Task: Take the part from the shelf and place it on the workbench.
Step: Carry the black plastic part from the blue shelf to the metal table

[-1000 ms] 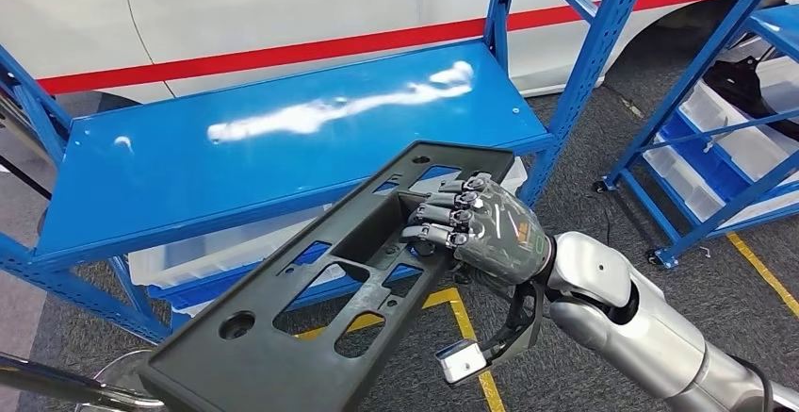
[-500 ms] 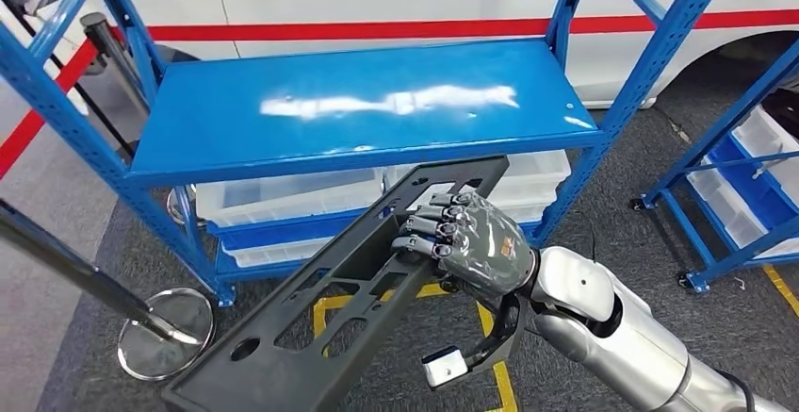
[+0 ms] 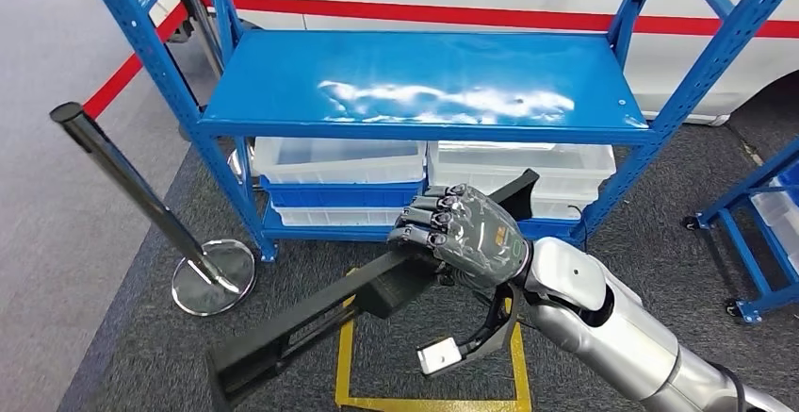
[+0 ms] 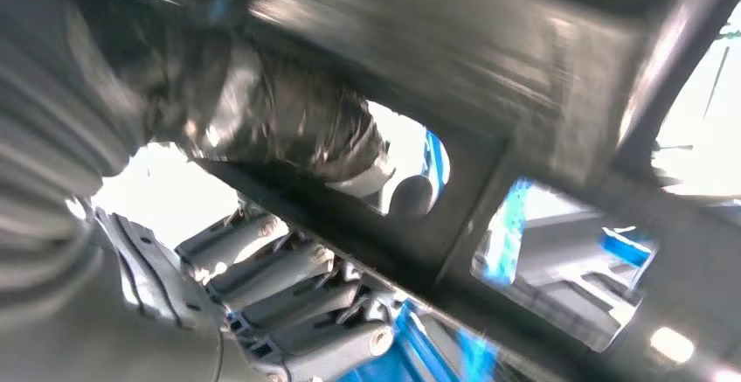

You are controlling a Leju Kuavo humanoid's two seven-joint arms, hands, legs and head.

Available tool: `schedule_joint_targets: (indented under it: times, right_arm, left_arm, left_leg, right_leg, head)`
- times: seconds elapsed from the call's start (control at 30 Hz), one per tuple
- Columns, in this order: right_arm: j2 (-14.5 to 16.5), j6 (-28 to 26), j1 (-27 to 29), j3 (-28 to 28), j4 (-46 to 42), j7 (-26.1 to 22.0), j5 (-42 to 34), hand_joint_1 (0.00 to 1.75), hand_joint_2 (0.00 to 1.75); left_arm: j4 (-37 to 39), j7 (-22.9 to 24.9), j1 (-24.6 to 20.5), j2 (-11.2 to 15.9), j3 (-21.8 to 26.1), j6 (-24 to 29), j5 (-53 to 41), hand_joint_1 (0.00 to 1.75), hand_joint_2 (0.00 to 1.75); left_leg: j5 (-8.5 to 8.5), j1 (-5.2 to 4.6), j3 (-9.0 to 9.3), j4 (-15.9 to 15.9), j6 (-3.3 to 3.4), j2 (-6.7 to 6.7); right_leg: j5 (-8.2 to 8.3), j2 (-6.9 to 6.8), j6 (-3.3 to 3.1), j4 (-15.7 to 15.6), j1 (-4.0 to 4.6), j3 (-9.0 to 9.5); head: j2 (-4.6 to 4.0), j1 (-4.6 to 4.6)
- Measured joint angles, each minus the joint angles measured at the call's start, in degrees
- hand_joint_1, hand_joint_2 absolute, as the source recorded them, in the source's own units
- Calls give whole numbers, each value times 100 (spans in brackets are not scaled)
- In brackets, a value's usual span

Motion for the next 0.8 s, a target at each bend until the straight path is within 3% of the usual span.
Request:
schedule_joint_targets:
  times: [0.03, 0.07, 0.1, 0.13, 0.2, 0.27, 0.3, 0.37, 0.4, 0.43, 0.5, 0.53, 0.57, 0.6, 0.63, 0.7, 0.77, 0.8]
  right_arm:
    - [10, -3, -24, 19, 49, -26, -41, 175, 175]
    - [15, -10, -40, 36, 105, -52, -74, 175, 175]
    - [17, -22, -48, 52, 157, -72, -94, 175, 175]
    - [17, -36, -57, 61, 203, -86, -107, 175, 175]
    - [17, -82, -86, 64, 268, -112, -116, 175, 175]
    - [18, -134, -122, 66, 298, -125, -121, 175, 175]
    - [20, -152, -138, 69, 307, -125, -123, 175, 175]
    - [25, -180, -155, 83, 330, -127, -127, 175, 175]
    - [27, -187, -158, 93, 344, -127, -127, 175, 175]
    - [28, -196, -158, 104, 358, -127, -129, 175, 175]
    - [25, -204, -152, 128, 386, -126, -133, 175, 175]
    - [23, -207, -143, 140, 399, -125, -138, 175, 175]
    - [22, -209, -129, 150, 417, -124, -143, 175, 175]
    - [23, -211, -111, 157, 438, -124, -151, 175, 175]
    - [24, -219, -94, 164, 459, -126, -159, 175, 175]
    - [26, -254, -77, 177, 504, -134, -171, 175, 175]
    - [27, -303, -69, 191, 547, -143, -181, 175, 175]
    - [28, -323, -63, 197, 569, -146, -185, 175, 175]
  left_arm:
    - [0, 4, -1, 6, 1, 3, 11, 0, 175]
    - [0, 8, 2, 15, 2, 7, 25, 0, 175]
    - [0, 13, 8, 25, 3, 11, 37, 0, 175]
    - [0, 20, 13, 36, 4, 16, 47, 0, 175]
    - [0, 41, 12, 55, 5, 28, 59, 0, 175]
    - [0, 63, 0, 74, 8, 40, 64, 0, 175]
    - [0, 72, -2, 80, 12, 44, 69, 0, 175]
    - [1, 100, 5, 90, 28, 50, 81, 0, 175]
    - [1, 120, 9, 90, 37, 53, 89, 0, 175]
    - [2, 136, 5, 91, 42, 56, 93, 0, 175]
    - [2, 158, -10, 90, 46, 60, 100, 0, 175]
    - [2, 175, -17, 91, 47, 58, 106, 0, 175]
    - [2, 201, -17, 91, 51, 54, 115, 0, 175]
    - [3, 229, -16, 91, 60, 46, 126, 0, 175]
    - [3, 259, -13, 91, 71, 37, 141, 0, 175]
    - [4, 299, -7, 91, 98, 17, 161, 0, 175]
    - [5, 327, -3, 90, 121, 2, 167, 0, 175]
    - [5, 338, 4, 91, 129, -3, 167, 0, 175]
  left_leg:
    - [-267, 35, -82, 371, -45, 84]
    - [-399, 74, -127, 707, -94, 127]
    - [-379, 109, -118, 927, -138, 150]
    - [-242, 143, -23, 979, -177, 172]
    - [10, 191, 467, 520, -229, 314]
    - [-89, 167, 1051, -252, -207, 520]
    - [-180, 138, 1196, -504, -163, 573]
    - [-180, 89, 1173, -642, -22, 488]
    - [-122, 86, 1135, -672, 41, 434]
    - [-48, 89, 1088, -691, 111, 384]
    - [102, 89, 964, -714, 214, 300]
    - [168, 73, 878, -708, 245, 248]
    - [229, 55, 792, -697, 260, 183]
    - [287, 37, 704, -680, 266, 109]
    - [339, 24, 618, -656, 264, 27]
    - [429, 18, 463, -593, 241, -132]
    - [522, 12, 346, -547, 192, -279]
    - [574, 14, 311, -543, 159, -346]
  right_leg:
    - [58, -89, -3, 4, 0, -77]
    - [115, -176, 13, 13, -3, -157]
    - [166, -262, 34, 29, -10, -239]
    - [209, -350, 59, 56, -21, -325]
    - [275, -514, 122, 142, -39, -479]
    - [323, -656, 193, 233, -42, -580]
    - [349, -725, 232, 255, -39, -599]
    - [421, -856, 327, 238, -52, -603]
    - [394, -814, 374, 248, -72, -616]
    - [265, -678, 406, 330, -88, -652]
    - [-251, -275, 420, 803, -92, -801]
    - [-525, -140, 407, 1163, -77, -891]
    - [-694, -82, 393, 1487, -60, -949]
    - [-750, -58, 375, 1691, -45, -946]
    - [-691, -45, 352, 1702, -31, -852]
    - [-429, 61, 288, 1142, -15, -395]
    - [-330, 307, 232, 449, -4, 45]
    - [-337, 393, 216, 258, 6, 147]
  head:
    - [0, -2]
    - [1, -2]
    - [1, -2]
    - [1, -3]
    - [1, -4]
    - [1, 1]
    - [1, 4]
    - [1, 13]
    - [0, 12]
    - [1, 14]
    - [1, 16]
    - [1, 18]
    - [1, 17]
    - [2, 17]
    - [2, 17]
    - [2, 17]
    - [2, 19]
    - [2, 17]
